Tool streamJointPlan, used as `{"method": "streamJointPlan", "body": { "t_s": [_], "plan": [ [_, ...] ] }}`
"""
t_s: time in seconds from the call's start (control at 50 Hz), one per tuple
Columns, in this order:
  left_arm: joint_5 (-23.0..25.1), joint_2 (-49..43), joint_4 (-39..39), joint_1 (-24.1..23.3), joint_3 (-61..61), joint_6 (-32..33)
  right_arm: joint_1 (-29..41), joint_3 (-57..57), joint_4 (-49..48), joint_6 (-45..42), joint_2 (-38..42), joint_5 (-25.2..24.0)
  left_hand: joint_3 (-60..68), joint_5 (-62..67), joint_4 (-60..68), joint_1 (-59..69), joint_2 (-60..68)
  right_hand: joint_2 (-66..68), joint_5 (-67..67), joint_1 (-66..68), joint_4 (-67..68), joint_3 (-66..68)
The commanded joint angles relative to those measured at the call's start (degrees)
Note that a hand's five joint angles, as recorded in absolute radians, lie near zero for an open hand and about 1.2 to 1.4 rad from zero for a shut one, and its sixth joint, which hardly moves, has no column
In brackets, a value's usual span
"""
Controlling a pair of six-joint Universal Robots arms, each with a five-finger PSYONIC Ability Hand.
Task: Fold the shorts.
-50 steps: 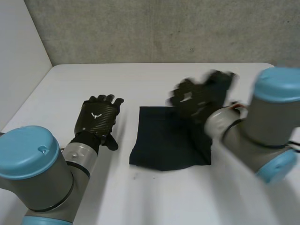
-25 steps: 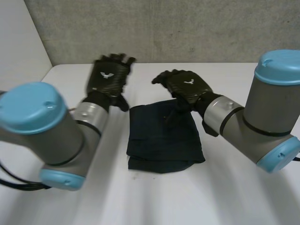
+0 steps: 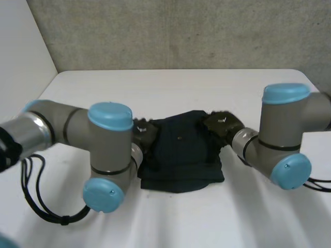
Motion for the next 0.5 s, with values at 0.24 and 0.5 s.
{"method": "streamJointPlan", "body": {
  "t_s": [0.24, 0.5],
  "plan": [
    [2.45, 35.44, -12.34, 13.88, 1.90, -2.20, -3.48, -0.22, -0.52, 6.75, -27.57, 18.68, 0.25, -0.13, 0.75, 0.34, 0.31, -1.23, -4.01, 0.26, -3.49, -0.83],
    [10.01, 39.05, -19.13, 16.17, -0.38, -5.37, -3.40, -1.10, 3.97, 6.31, -27.66, 16.05, -2.10, -2.49, -1.61, -2.01, -2.05, -1.23, -4.01, 0.26, -3.49, -0.83]
  ]
}}
